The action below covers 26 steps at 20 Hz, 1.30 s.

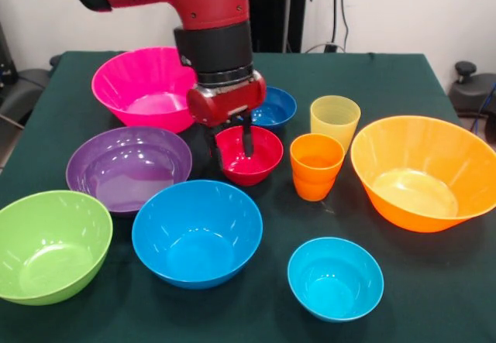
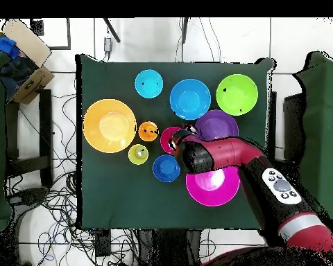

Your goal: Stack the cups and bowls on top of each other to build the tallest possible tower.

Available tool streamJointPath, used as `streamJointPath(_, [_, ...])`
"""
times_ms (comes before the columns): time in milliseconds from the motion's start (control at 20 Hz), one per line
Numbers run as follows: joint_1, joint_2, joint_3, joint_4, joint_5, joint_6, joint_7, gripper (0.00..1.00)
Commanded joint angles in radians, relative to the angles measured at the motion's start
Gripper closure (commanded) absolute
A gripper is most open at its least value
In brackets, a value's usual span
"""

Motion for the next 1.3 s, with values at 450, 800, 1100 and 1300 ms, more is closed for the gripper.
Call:
streamJointPath(450, [-0.265,0.027,0.204,-0.129,0.002,0.335,-0.323,0.00])
streamJointPath(800, [-0.313,0.052,0.249,-0.134,-0.058,0.347,-0.319,0.00])
streamJointPath(1100, [-0.321,0.065,0.268,-0.145,-0.078,0.358,-0.321,0.00])
streamJointPath(1300, [-0.324,0.076,0.274,-0.150,-0.094,0.356,-0.321,0.00])
